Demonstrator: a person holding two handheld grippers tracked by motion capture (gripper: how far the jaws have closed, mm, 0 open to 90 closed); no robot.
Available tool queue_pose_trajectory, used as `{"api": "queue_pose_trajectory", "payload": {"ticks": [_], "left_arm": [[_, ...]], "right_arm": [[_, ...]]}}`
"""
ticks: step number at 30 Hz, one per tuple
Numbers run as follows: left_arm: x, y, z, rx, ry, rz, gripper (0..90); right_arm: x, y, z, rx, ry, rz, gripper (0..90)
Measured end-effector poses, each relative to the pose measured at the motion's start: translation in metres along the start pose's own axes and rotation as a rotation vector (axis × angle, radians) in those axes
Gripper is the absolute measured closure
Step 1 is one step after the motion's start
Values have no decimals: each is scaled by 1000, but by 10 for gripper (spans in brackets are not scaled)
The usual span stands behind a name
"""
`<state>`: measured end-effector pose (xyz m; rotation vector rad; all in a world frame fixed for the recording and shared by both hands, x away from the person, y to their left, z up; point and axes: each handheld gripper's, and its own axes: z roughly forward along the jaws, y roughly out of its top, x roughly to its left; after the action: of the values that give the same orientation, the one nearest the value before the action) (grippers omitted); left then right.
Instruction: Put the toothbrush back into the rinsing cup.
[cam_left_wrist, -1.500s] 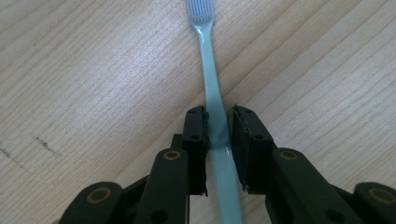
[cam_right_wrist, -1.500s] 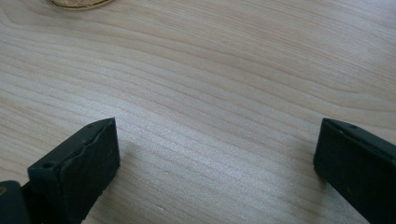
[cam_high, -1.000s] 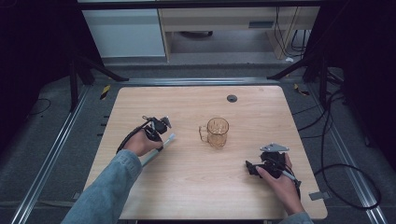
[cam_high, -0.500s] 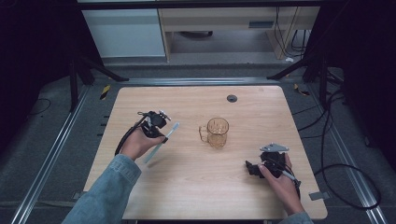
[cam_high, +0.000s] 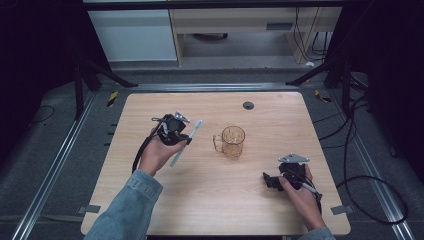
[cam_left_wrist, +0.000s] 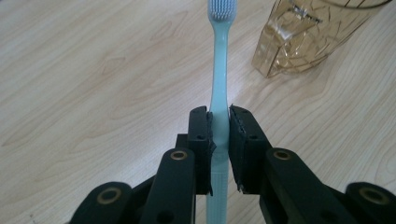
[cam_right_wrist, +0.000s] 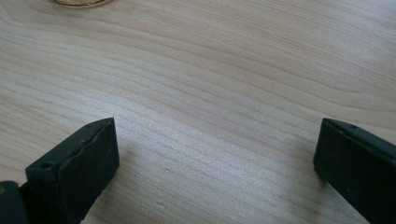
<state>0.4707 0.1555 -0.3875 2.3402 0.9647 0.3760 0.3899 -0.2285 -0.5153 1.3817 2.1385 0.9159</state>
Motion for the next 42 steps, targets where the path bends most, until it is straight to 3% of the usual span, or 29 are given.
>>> {"api": "queue_pose_trajectory", "payload": {"ticks": [12,21,32,38,42], "left_arm": [[-11,1,-3,-113,18,-21,788],[-18,6,-10,-274,65,-46,788],[-29,7,-10,-410,113,-76,788],[-38,10,-14,-483,161,-55,788],[-42,10,-15,-530,170,-56,788]], "right_arm": [[0,-1,-1,0,15,-15,9],[1,-1,-2,0,33,-37,9],[2,-2,-3,1,50,-50,8],[2,-2,-3,1,52,-51,8],[2,-2,-3,0,53,-52,8]]}}
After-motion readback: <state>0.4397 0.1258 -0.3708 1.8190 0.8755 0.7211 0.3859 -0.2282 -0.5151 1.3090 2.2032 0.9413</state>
